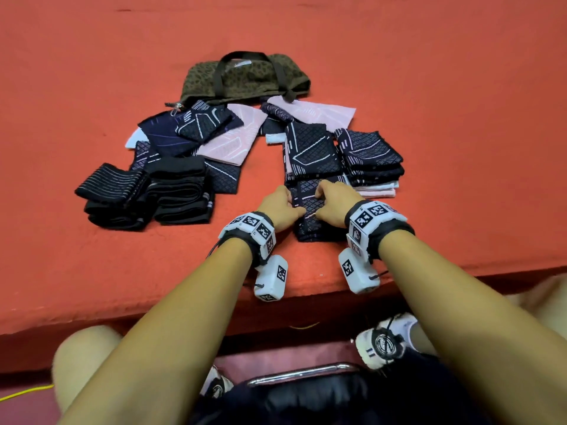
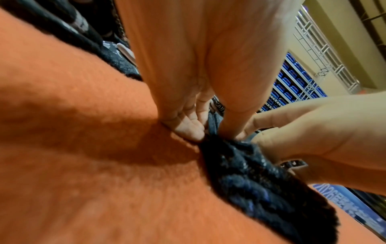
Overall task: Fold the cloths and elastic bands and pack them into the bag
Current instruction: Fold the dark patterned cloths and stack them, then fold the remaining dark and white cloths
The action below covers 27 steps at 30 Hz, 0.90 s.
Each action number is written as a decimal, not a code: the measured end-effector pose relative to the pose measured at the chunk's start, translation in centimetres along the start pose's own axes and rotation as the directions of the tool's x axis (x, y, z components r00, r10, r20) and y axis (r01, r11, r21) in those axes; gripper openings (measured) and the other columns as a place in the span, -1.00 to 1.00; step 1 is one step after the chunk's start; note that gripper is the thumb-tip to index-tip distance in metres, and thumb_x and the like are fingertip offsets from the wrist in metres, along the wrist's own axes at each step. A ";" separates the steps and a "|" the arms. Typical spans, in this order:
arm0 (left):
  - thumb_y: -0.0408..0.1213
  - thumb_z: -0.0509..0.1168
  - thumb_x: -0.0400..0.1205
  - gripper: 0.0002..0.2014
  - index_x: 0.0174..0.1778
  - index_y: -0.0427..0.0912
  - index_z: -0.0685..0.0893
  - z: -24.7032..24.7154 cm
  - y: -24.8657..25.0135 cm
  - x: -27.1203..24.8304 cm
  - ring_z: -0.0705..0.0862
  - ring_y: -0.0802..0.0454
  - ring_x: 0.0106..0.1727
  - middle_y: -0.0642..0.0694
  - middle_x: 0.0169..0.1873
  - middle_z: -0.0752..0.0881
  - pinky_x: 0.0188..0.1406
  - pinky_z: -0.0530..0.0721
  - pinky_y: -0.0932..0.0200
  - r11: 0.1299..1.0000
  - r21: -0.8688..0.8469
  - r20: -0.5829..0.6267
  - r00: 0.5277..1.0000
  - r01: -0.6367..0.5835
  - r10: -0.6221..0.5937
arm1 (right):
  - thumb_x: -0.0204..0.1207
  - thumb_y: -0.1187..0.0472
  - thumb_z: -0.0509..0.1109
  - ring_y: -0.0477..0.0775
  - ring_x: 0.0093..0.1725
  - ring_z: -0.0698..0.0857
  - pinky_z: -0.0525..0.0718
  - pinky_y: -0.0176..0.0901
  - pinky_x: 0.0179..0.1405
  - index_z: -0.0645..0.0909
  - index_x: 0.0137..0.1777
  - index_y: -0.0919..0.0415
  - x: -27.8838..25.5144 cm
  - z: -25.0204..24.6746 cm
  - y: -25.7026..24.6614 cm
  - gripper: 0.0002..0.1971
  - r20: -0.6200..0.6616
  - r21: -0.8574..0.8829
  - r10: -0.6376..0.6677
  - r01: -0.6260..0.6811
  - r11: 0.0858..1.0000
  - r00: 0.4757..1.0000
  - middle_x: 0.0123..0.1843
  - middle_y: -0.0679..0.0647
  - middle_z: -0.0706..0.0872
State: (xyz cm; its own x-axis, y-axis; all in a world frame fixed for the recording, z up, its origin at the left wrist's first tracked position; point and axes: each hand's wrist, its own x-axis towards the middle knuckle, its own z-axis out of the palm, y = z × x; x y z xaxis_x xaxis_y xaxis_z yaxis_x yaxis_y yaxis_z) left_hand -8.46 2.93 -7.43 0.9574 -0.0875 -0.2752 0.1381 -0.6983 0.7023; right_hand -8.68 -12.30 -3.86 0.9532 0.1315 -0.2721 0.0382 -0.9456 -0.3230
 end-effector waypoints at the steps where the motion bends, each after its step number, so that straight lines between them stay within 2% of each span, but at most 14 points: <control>1: -0.18 0.47 0.55 -0.67 0.00 -0.11 0.42 0.0 -0.1 0.0 0.66 -0.10 -0.17 -0.04 -0.23 0.65 0.05 0.73 -0.10 1.000 -0.015 -0.001 1.000 0.005 -0.005 | 0.45 0.14 0.44 0.25 0.19 0.61 0.60 -0.03 0.21 0.52 0.29 0.17 -0.1 -0.1 -0.1 -0.59 0.001 -0.021 -0.001 0.001 1.000 1.000 0.21 0.24 0.60; 3: -0.19 0.48 0.53 -0.68 -0.06 -0.08 0.42 -0.2 -0.3 -0.1 0.70 -0.14 -0.18 -0.04 -0.26 0.66 0.05 0.75 -0.16 1.000 -0.024 0.001 1.000 0.009 -0.009 | 0.47 0.12 0.44 0.28 0.22 0.62 0.62 0.00 0.22 0.50 0.33 0.21 -0.1 -0.4 -0.6 -0.56 0.017 -0.058 -0.006 0.007 0.998 1.000 0.23 0.25 0.60; 6: -0.22 0.43 0.53 -0.73 -0.12 -0.03 0.41 -0.7 0.2 -0.2 0.79 -0.28 -0.09 -0.20 -0.20 0.75 0.03 0.77 -0.19 1.000 -0.010 0.021 1.000 0.024 -0.024 | 0.48 0.11 0.40 0.29 0.17 0.66 0.66 -0.01 0.15 0.53 0.27 0.22 0.4 -0.9 -1.3 -0.61 0.053 -0.093 -0.043 0.048 0.994 0.998 0.22 0.25 0.67; 8: -0.26 0.40 0.55 -0.78 -0.13 -0.02 0.43 -1.4 0.6 -0.3 0.78 -0.26 -0.14 -0.22 -0.21 0.77 -0.06 0.77 -0.09 0.999 -0.001 0.033 0.999 0.032 -0.032 | 0.50 0.11 0.38 0.29 0.13 0.69 0.66 -0.05 0.06 0.57 0.23 0.21 0.8 -1.5 -2.1 -0.66 0.069 -0.099 -0.079 0.086 0.991 0.994 0.18 0.23 0.70; 10: -0.27 0.39 0.55 -0.81 -0.15 -0.01 0.46 -2.6 0.9 -0.7 0.75 -0.18 -0.14 -0.21 -0.13 0.79 -0.10 0.71 0.01 0.998 0.041 0.010 0.999 0.037 -0.038 | 0.49 0.14 0.37 0.30 0.13 0.69 0.66 -0.06 0.04 0.61 0.22 0.20 1.4 -2.1 -3.2 -0.68 0.064 -0.106 -0.117 0.123 0.987 0.991 0.17 0.23 0.70; 13: -0.27 0.36 0.57 -0.86 0.00 -0.10 0.57 -5.7 0.6 -0.6 0.74 -0.19 0.04 -0.20 0.00 0.78 0.01 0.66 0.10 0.986 0.157 -0.046 0.998 0.054 -0.048 | 0.46 0.20 0.34 0.29 0.15 0.69 0.69 -0.05 0.09 0.63 0.21 0.20 2.8 -2.8 -5.5 -0.68 0.079 -0.104 -0.166 0.174 0.979 0.983 0.19 0.24 0.70; 16: -0.26 0.35 0.58 -0.76 0.15 -0.21 0.64 -9.2 -0.1 0.5 0.69 -0.20 0.16 -0.20 0.09 0.76 0.14 0.62 0.10 0.970 0.234 -0.123 0.992 0.067 -0.039 | 0.49 0.20 0.32 0.29 0.19 0.67 0.69 0.01 0.16 0.60 0.28 0.22 4.8 -3.2 -8.1 -0.64 0.098 -0.100 -0.217 0.227 0.969 0.971 0.24 0.26 0.67; 22: -0.19 0.35 0.58 -0.80 0.10 -0.12 0.64 -14.8 -2.0 4.8 0.68 -0.15 0.14 -0.14 0.06 0.76 0.03 0.53 0.14 0.962 0.260 -0.180 0.983 0.090 -0.043 | 0.56 0.16 0.30 0.28 0.21 0.67 0.64 -0.06 0.09 0.58 0.31 0.24 10.8 -3.5 -13.4 -0.65 0.124 -0.117 -0.273 0.287 0.951 0.954 0.24 0.25 0.69; 25: -0.26 0.30 0.58 -0.80 0.11 -0.15 0.64 -17.7 -2.7 6.7 0.67 -0.19 0.14 -0.18 0.09 0.75 0.01 0.53 0.12 0.966 0.220 -0.184 0.978 0.137 -0.097 | 0.58 0.07 0.31 0.29 0.24 0.66 0.66 -0.04 0.13 0.55 0.35 0.21 13.8 -4.2 -15.9 -0.61 0.161 -0.124 -0.257 0.277 0.953 0.953 0.27 0.25 0.69; 27: -0.28 0.27 0.58 -0.80 0.11 -0.14 0.62 -19.4 -3.0 7.2 0.66 -0.21 0.14 -0.19 0.09 0.74 0.05 0.58 0.08 0.967 0.176 -0.166 0.974 0.182 -0.153 | 0.56 0.08 0.32 0.29 0.21 0.67 0.68 0.01 0.14 0.54 0.36 0.20 14.8 -5.1 -17.3 -0.60 0.198 -0.132 -0.222 0.250 0.959 0.955 0.26 0.26 0.68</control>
State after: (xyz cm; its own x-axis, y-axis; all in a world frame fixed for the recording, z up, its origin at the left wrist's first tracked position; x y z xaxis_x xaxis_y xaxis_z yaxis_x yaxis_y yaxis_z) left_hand 2.89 18.17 1.21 0.9536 0.1401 -0.2663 0.2635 -0.8163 0.5140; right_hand 6.31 4.45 2.29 0.8425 0.3940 -0.3673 0.3147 -0.9135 -0.2580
